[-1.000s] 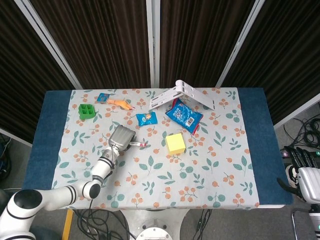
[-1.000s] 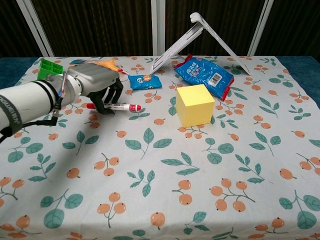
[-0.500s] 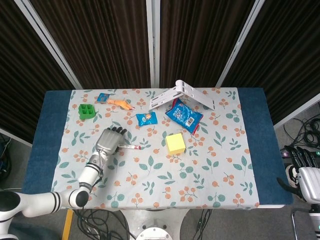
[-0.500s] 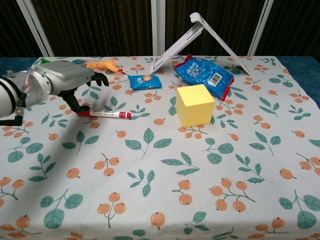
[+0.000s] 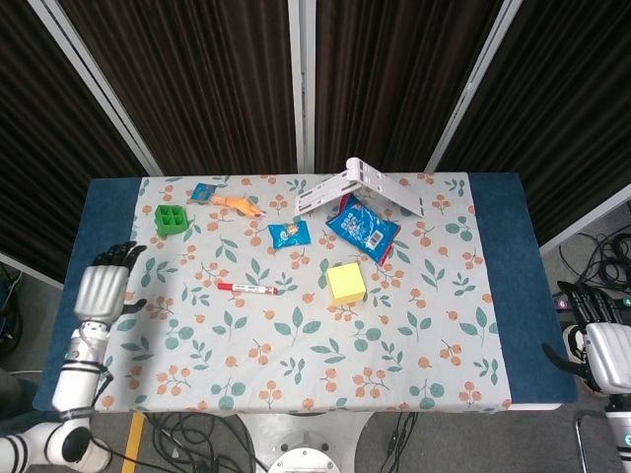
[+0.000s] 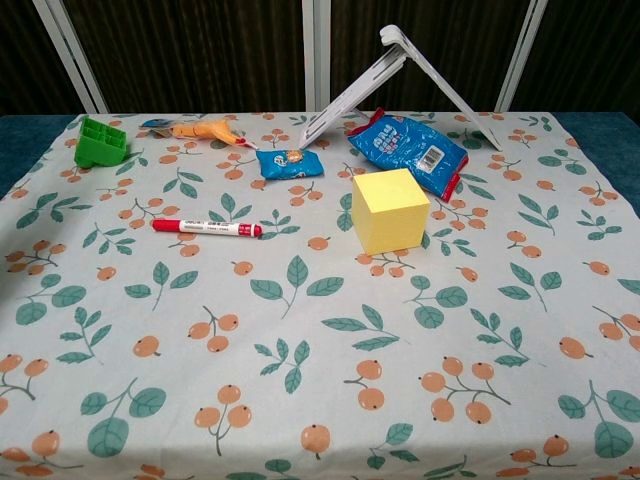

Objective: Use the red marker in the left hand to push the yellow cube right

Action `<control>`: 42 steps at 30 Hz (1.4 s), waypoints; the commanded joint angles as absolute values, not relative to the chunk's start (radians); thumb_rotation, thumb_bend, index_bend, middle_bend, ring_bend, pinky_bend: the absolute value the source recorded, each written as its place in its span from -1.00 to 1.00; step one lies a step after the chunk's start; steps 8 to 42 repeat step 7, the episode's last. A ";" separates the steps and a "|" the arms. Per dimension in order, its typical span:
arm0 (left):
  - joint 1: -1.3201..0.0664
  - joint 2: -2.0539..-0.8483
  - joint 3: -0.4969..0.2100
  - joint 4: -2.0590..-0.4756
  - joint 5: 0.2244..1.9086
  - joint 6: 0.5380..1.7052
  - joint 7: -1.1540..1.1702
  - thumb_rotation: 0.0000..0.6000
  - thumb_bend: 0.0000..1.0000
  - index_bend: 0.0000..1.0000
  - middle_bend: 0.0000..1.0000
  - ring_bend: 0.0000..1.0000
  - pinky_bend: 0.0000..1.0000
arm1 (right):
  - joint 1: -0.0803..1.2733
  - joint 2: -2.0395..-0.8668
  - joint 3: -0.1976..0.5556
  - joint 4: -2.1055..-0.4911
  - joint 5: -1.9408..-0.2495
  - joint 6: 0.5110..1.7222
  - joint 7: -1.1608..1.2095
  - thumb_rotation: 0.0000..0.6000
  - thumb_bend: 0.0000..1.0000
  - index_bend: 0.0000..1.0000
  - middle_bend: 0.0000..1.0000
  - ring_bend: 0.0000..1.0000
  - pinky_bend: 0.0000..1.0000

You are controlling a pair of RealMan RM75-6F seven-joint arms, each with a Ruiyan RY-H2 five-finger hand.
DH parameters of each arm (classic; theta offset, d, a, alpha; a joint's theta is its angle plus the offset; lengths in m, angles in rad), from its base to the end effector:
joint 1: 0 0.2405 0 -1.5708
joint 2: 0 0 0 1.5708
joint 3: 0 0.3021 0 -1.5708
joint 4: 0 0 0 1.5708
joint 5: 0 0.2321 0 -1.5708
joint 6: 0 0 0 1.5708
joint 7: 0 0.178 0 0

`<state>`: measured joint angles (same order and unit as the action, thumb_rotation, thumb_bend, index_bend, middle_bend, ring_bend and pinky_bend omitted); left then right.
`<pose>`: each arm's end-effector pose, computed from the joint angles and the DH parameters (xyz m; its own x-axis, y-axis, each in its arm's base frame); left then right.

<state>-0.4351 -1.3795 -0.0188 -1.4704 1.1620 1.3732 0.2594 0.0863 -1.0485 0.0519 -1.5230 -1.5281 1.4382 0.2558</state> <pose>-0.3288 0.3348 0.0651 0.4959 0.0547 0.8666 0.8683 -0.0239 -0.4954 -0.3836 -0.2232 0.1883 0.3071 -0.0402 0.9508 -0.9517 -0.0181 0.3066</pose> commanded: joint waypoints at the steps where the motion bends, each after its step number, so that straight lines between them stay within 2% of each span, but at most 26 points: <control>1: -0.347 -1.343 0.045 -1.464 1.237 1.453 0.216 1.00 -0.95 -0.56 -0.52 -0.67 -0.49 | 0.089 -1.054 0.050 -1.524 -1.538 1.442 0.267 1.00 -0.74 -1.00 -0.82 -1.00 -1.00; 7: -0.252 -1.321 0.082 -1.505 1.302 1.551 0.227 1.00 -0.95 -0.56 -0.52 -0.67 -0.50 | 0.084 -1.056 0.044 -1.539 -1.554 1.460 0.251 1.00 -0.74 -1.00 -0.82 -1.00 -1.00; 42: -0.252 -1.321 0.082 -1.505 1.302 1.551 0.227 1.00 -0.95 -0.56 -0.52 -0.67 -0.50 | 0.084 -1.056 0.044 -1.539 -1.554 1.460 0.251 1.00 -0.74 -1.00 -0.82 -1.00 -1.00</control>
